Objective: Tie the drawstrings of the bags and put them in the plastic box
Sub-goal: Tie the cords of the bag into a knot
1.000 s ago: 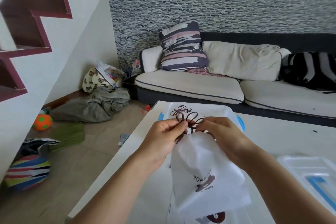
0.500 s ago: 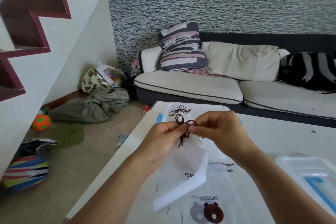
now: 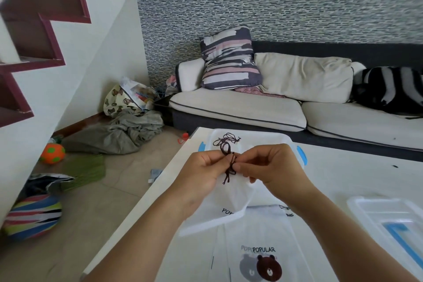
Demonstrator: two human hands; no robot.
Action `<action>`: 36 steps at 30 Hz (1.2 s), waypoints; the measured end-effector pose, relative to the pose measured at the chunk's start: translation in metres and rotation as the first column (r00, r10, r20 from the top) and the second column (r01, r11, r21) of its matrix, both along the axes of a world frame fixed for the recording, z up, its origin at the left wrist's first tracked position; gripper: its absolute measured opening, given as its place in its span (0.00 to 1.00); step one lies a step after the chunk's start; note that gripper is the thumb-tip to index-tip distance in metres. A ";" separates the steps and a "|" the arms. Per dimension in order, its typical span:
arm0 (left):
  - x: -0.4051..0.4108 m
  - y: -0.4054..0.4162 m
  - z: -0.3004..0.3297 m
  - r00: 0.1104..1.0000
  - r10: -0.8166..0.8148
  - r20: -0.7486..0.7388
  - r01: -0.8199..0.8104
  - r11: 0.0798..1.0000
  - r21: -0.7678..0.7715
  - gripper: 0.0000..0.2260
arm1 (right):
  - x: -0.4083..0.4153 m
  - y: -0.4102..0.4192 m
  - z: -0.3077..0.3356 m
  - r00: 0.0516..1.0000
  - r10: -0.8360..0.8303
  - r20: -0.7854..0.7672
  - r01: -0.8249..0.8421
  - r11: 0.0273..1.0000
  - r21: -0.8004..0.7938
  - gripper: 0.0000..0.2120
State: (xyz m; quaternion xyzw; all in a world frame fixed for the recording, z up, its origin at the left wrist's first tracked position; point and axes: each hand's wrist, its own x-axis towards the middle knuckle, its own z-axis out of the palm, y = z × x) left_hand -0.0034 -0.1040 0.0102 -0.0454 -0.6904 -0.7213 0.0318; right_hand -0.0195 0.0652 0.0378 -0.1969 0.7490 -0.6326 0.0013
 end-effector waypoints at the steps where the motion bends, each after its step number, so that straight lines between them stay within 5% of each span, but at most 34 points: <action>1: 0.001 0.001 0.001 1.000 -0.003 -0.010 0.003 1.000 0.004 0.10 | -0.001 -0.001 -0.002 0.999 -0.033 0.005 0.033 0.999 -0.011 0.06; 5: 0.001 0.000 0.002 0.998 -0.031 -0.049 0.032 0.999 0.017 0.09 | -0.004 0.001 -0.002 0.988 -0.030 0.152 0.030 1.000 0.005 0.15; 9: 0.001 0.002 0.001 0.988 -0.022 -0.153 0.002 0.991 -0.131 0.09 | -0.003 0.005 0.002 0.945 0.097 0.312 -0.109 0.994 0.024 0.11; 18: 0.000 0.007 0.001 0.902 0.047 -0.429 -0.213 0.913 -0.347 0.12 | -0.006 0.006 0.001 0.979 -0.041 0.201 0.019 0.994 0.112 0.06; 29: 0.000 0.006 0.003 0.922 0.049 -0.384 -0.207 0.901 -0.382 0.22 | -0.004 -0.013 -0.009 0.979 -0.183 -0.086 0.199 0.949 0.244 0.09; 36: 0.001 -0.004 0.005 0.972 -0.003 -0.235 -0.042 0.982 -0.184 0.09 | -0.007 0.004 -0.004 0.930 0.159 0.332 -0.114 0.982 -0.151 0.11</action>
